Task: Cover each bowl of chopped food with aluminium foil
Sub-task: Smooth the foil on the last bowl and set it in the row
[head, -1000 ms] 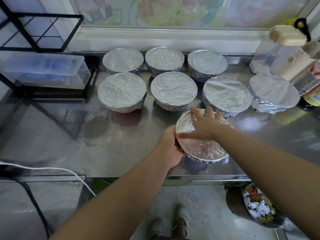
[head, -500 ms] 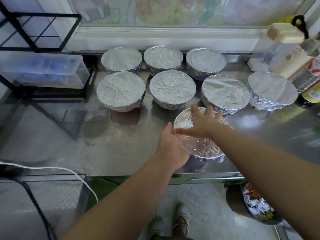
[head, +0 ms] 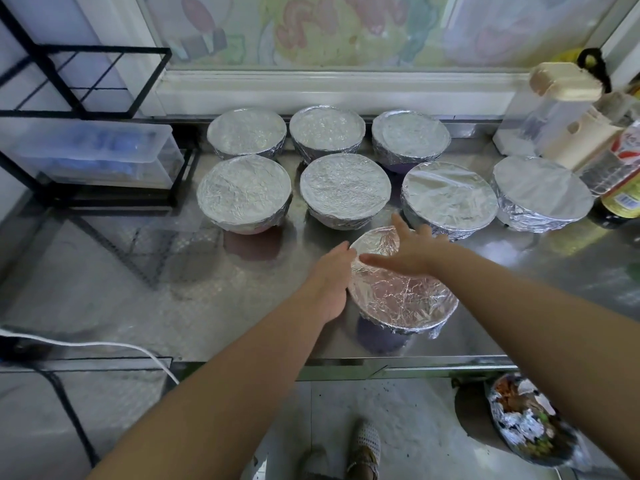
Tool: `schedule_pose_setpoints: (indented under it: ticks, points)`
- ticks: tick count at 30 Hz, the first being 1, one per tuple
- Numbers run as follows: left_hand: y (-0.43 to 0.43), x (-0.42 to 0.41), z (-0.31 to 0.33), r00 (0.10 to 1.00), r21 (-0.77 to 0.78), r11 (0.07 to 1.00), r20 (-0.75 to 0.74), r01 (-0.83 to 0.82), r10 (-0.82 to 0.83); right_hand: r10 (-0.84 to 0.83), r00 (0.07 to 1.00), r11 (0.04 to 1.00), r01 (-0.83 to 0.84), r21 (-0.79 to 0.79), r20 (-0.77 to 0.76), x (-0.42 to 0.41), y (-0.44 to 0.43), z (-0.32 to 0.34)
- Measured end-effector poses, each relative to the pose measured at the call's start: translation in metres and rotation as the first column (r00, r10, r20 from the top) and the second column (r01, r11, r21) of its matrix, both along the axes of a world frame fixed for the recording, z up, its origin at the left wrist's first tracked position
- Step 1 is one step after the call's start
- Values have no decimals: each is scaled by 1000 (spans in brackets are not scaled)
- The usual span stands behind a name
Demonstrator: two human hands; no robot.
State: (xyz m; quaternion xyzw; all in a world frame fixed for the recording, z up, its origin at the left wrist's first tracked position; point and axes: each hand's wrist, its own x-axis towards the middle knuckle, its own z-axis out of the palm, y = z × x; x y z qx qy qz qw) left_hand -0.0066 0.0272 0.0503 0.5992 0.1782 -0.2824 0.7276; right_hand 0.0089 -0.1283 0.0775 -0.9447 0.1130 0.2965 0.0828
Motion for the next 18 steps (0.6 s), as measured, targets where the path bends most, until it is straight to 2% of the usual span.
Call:
schedule_pose_setpoints:
  ticks: [2,4,8,11,13,15,18]
  points:
    - [-4,3,-4,988,147,985,114,87,-104,26,996,1000,-27,14,84,4,-13,0]
    - [-4,7,-12,973,229,967,172,111,-152,36,985,997,-46,56,169,8,-29,-3]
    - [-5,9,-18,962,284,958,252,32,-107,-31,939,981,-36,190,342,13,-40,-14]
    - [-9,11,-21,940,322,946,312,35,-140,-11,910,939,-133,317,414,19,-30,-17]
    - [-11,15,-23,932,351,936,330,29,-153,58,912,923,-204,325,407,27,-23,-15]
    - [-12,19,-25,920,383,924,359,9,-158,157,929,926,-256,277,336,37,-24,-16]
    - [-12,21,-29,905,388,921,392,-3,-162,175,955,925,-242,294,238,47,-33,-17]
